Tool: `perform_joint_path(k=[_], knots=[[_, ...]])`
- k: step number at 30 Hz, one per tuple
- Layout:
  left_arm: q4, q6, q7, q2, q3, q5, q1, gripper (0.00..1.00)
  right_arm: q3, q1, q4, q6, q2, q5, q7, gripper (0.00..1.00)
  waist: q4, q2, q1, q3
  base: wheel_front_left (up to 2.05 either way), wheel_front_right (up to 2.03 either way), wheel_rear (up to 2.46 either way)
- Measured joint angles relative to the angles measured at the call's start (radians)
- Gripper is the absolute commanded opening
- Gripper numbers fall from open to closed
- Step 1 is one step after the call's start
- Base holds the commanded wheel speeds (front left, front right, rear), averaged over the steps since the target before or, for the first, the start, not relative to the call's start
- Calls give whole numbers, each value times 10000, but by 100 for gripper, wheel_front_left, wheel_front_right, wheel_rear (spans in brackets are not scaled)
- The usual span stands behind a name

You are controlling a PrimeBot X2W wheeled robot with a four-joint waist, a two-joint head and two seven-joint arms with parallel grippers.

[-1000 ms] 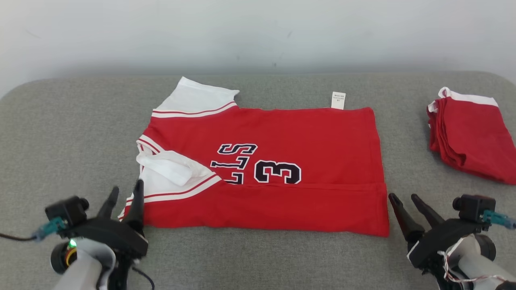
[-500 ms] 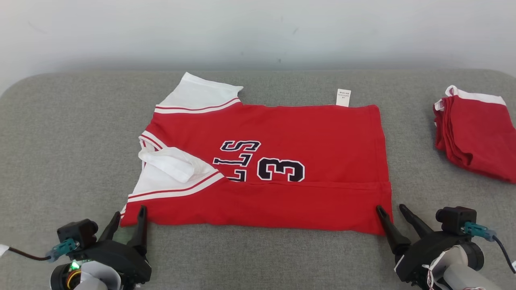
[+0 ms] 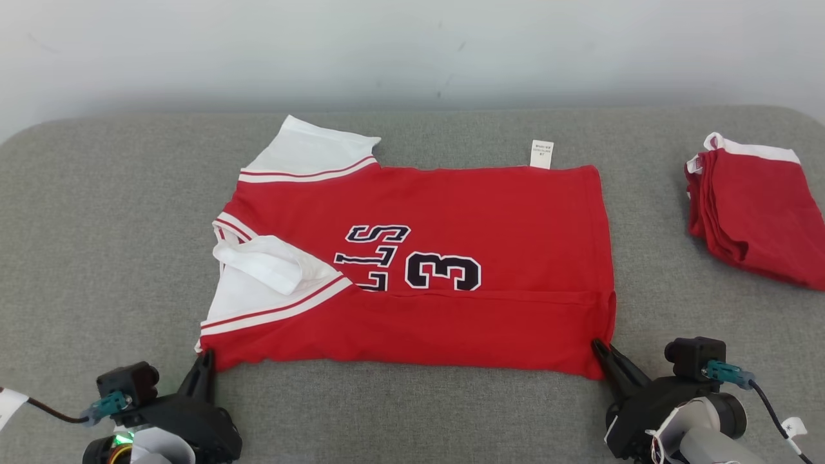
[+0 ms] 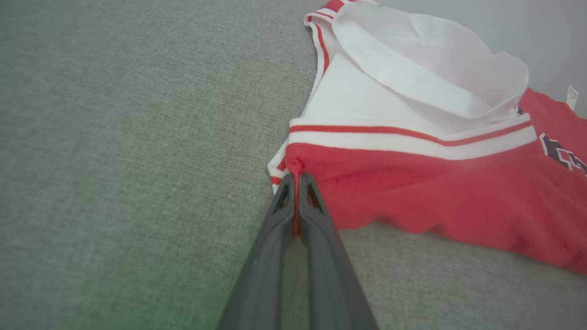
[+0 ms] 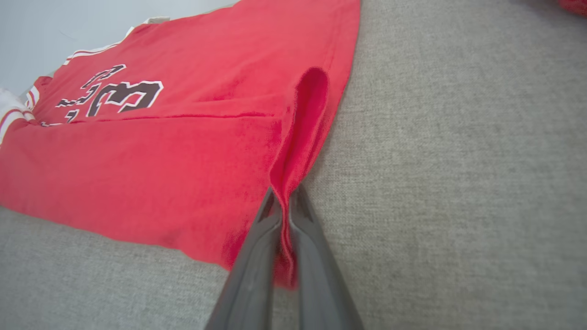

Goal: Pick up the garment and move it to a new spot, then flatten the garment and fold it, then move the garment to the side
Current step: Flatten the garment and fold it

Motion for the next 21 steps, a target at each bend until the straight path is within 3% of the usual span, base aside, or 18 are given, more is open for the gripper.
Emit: perform_joint_path(k=[7, 15, 21], knots=[[-54, -159, -113, -35, -274, -21, 525, 0, -546, 759, -516, 0, -136, 324, 6, 0, 104, 0, 0, -541, 0, 0, 0], [-1227, -209, -192, 121, -368, -176, 2202, 0, -1597, 2773, -1818, 0, -443, 134, 4, 0, 280, 0, 0, -1357, 0, 0, 0], [-2339, 161, -236, 483, 19, -430, 3573, 0, -1879, 3898, -2497, 0, -744, -59, 10, 0, 441, 0, -1, -1707, 0, 0, 0]])
